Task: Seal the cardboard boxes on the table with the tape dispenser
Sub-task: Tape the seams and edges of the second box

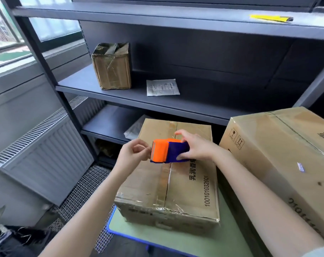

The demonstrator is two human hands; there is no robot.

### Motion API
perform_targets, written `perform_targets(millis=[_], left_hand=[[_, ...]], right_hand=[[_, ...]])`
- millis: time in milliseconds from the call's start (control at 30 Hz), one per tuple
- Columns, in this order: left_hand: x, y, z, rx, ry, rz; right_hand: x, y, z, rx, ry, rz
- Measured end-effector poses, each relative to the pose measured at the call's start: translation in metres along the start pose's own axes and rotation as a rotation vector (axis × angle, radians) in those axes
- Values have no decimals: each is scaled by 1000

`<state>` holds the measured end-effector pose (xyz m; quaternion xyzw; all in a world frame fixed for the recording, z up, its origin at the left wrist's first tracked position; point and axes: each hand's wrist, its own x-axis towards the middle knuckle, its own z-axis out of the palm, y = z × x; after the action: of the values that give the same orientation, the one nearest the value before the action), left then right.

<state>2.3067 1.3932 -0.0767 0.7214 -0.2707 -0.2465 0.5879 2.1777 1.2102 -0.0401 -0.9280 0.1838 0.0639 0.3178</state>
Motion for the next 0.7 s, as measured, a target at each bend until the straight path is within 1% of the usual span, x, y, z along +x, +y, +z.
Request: perform_targets(millis=[67, 133, 167, 233, 300, 333, 467, 533, 600, 700], left_hand=[[-7, 12, -6, -104, -4, -59], [-14, 21, -9, -188, -17, -133], [-17, 25, -10, -217, -28, -168], [-22, 26, -10, -254, -53, -228], [-25, 23, -13, -246, -51, -266], [-26, 20, -16, -233, -41, -278], [-30, 13, -31, -123, -7, -287], [-33, 8, -40, -30, 26, -258], [-35, 2, -49, 2, 45, -253], [-40, -6, -62, -45, 8, -302]], right_hand=[[-15, -12, -6, 83, -37, -8], [-27, -22, -8, 101, -50, -18], [-31, -27, -7, 54, -50, -26], [-33, -32, 6, -144, -15, -31], [-30, -34, 27, -361, 64, -29], [-27, -34, 38, -408, 110, -24], [-16, -40, 74, -302, 306, -12], [-6, -46, 82, -356, 375, -60], [1, -49, 86, -425, 391, -115], [1, -52, 91, -507, 373, -214]])
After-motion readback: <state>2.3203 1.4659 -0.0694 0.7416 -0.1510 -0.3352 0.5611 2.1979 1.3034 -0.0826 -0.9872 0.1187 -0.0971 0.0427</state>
